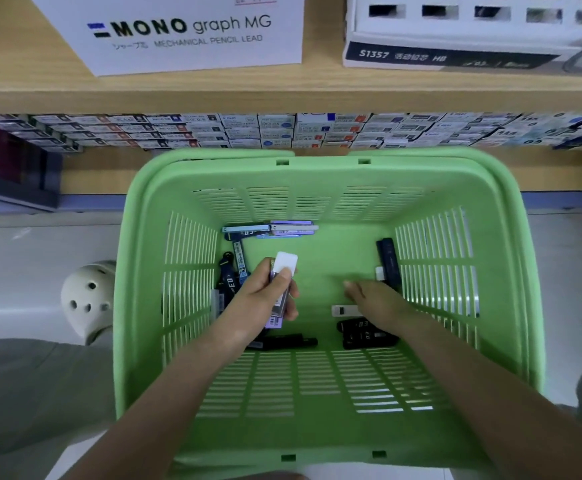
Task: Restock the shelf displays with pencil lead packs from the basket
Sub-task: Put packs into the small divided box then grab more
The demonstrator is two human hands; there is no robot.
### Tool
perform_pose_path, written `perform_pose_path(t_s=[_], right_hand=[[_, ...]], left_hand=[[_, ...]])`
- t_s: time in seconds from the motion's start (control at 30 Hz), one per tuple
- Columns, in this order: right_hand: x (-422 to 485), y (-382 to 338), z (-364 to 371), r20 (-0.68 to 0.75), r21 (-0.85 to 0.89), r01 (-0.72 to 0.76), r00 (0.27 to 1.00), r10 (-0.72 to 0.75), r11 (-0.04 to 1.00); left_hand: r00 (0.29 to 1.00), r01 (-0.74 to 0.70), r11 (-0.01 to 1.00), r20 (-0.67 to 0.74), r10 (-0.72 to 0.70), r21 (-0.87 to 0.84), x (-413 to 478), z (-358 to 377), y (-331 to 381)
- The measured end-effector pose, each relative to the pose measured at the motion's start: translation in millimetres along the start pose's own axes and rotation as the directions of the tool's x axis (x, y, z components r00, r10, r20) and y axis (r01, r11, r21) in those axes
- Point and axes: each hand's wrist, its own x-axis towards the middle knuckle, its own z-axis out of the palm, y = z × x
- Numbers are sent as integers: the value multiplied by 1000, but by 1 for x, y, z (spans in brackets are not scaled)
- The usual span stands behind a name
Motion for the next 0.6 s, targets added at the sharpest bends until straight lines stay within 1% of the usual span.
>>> perform_pose_path(t_s=[0.1, 0.2, 0.23, 0.3, 0.33, 0.4, 0.6], right_hand=[[2, 14, -4, 131, -90, -2, 991, 14, 996], [1, 13, -10, 267, -231, 58, 964, 6, 971], [0, 11, -12, 288, -308, 82, 958, 11, 948], [0, 10, -12, 329, -466, 164, 944, -2, 870], [-1, 11, -11, 343, -515, 186, 939, 3, 837], [-3, 14, -8, 345, -514, 181, 939, 8, 839], [-4, 13, -2, 333, -409, 99, 942, 48, 907]], left_hand=[[1000, 15, 1000, -5, -15, 2, -3, 0, -1], [1000, 24, 1000, -3, -24, 16, -4, 0, -3], [1000, 29, 999, -6, -29, 18, -5, 0, -3], [999, 40, 999, -13, -40, 17, -6, -1, -4], [999, 42, 999, -15, -41, 17, -7, -1, -4], [999, 42, 999, -19, -41, 15, -9, -2, -4], [999, 40, 999, -30, -39, 23, -13, -4, -4]])
